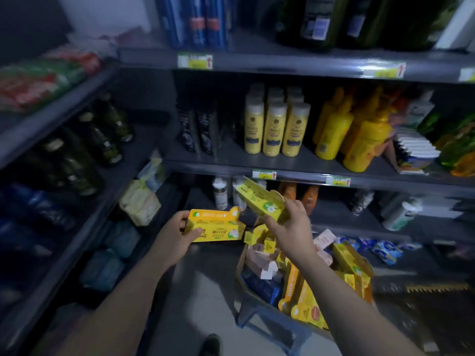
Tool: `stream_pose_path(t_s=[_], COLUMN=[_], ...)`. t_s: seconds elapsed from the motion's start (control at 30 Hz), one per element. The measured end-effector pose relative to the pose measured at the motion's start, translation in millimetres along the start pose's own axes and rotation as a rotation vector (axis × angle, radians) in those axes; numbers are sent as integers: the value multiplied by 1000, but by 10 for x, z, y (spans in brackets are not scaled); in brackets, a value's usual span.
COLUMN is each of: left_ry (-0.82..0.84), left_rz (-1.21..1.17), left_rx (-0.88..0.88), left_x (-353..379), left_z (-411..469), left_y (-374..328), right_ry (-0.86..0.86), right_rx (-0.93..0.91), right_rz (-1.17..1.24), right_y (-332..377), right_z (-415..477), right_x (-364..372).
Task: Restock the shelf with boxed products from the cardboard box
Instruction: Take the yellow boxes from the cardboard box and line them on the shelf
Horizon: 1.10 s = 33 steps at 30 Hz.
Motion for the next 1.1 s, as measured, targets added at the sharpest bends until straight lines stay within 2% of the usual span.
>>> stream_pose_path(t_s=[0.27,0.5,0.83,1.1], left_ry=[-386,-692,-1013,-1264], left_rz=[-162,-190,-110,-149], left_rx=[-50,-47,1,-49], left_x=[-1040,-1992,-3018,-3480], left_z=[-1176,-2425,-4695,-6826], left_y=[305,433,351,548], right_ry=[238,467,752,940], right_rx=[-224,-339,-535,-595], right_rz=[187,405,667,777], right_y=[1037,2177,3862,4766], right_z=[-290,-862,-2506,-4195], right_x=[620,1282,1901,2248])
Point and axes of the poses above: each hand's wrist, its own z-axis towards the middle knuckle, its own x-axis out of the palm, y = z × x, the point moved 10 cm from there along z, towards the middle knuckle, and after that the axes turned 1 degree about y, right-handed, at the moved point
